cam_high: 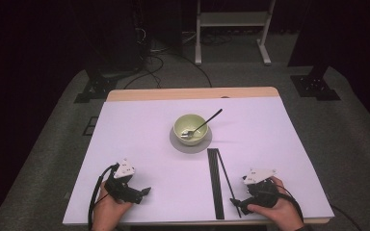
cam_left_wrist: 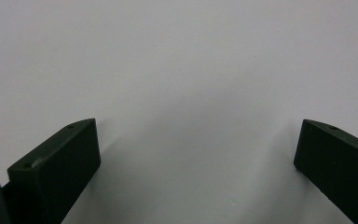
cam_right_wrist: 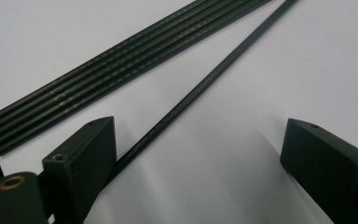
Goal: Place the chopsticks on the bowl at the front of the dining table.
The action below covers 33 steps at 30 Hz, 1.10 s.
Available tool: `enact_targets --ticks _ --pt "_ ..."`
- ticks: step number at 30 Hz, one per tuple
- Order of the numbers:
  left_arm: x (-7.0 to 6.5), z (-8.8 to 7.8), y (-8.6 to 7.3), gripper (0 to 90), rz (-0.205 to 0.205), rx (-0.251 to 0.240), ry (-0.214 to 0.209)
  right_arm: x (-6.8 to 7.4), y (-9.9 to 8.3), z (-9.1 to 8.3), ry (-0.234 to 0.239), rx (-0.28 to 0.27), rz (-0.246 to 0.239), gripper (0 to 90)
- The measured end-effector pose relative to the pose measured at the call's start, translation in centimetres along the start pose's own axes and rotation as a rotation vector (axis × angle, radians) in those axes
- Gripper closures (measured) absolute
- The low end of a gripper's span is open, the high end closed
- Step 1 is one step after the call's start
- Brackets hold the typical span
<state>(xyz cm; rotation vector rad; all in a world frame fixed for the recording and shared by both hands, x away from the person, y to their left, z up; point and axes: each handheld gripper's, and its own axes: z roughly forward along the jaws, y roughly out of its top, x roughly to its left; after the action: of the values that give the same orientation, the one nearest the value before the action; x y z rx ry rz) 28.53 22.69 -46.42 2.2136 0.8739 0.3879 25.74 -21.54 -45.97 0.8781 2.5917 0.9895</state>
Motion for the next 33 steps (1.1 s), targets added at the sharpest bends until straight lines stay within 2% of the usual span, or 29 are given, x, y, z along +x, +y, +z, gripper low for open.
enact_targets --ticks 12,33 --pt "0.0 0.0 0.0 0.0 0.0 0.0 0.0 -0.6 -0.3 -0.3 -0.012 0.005 0.014 9.1" --pt "0.0 0.0 0.0 0.0 0.0 0.0 0.0 -3.0 -1.1 -1.2 -0.054 0.015 0.059 9.1"
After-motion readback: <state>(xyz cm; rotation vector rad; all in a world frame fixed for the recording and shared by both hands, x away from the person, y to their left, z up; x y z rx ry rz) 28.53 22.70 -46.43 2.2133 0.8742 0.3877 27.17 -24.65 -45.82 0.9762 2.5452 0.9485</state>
